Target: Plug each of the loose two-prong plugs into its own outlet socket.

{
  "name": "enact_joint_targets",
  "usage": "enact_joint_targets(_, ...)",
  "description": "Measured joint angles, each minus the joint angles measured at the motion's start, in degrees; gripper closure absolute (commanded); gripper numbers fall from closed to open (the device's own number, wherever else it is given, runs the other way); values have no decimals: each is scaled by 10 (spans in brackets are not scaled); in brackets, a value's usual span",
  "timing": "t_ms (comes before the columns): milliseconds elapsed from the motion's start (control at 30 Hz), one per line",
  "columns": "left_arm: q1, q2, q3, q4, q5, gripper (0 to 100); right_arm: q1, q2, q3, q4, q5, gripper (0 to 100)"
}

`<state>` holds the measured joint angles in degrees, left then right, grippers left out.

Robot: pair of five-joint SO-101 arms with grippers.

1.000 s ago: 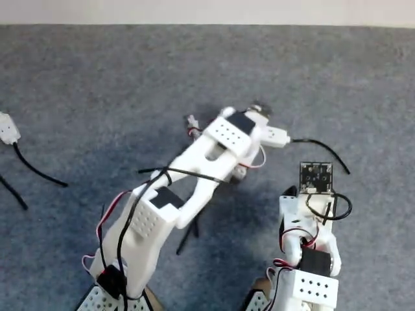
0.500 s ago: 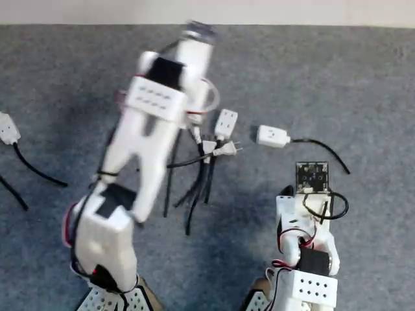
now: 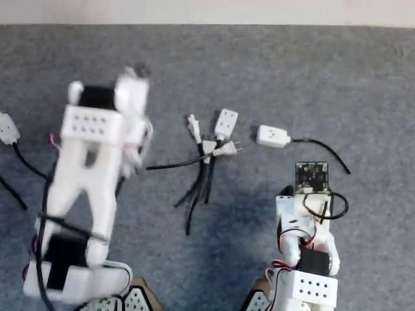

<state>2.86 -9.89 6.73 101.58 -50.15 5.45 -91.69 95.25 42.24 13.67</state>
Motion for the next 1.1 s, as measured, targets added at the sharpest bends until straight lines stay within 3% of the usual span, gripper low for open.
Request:
enact_joint_targets(133,98,-99,193,-4,-48,996,0,0,0,0,0,722)
enact_joint_targets(233,160,-181,333,-64,-88,996,0,0,0,0,0,722)
enact_joint_targets(467,188,-281,571,-240,-145,996,0,0,0,0,0,722)
enact_joint_targets(633,187,-288,585,-235,-229,996,-15,0,0,0,13,722)
enact_joint_targets(867,188,-288,487,-50,-385,996,-16,-1,0,0,20,722)
enact_joint_targets(1100,180,-288,446,-44,-408,996,-16,-1,0,0,20,722)
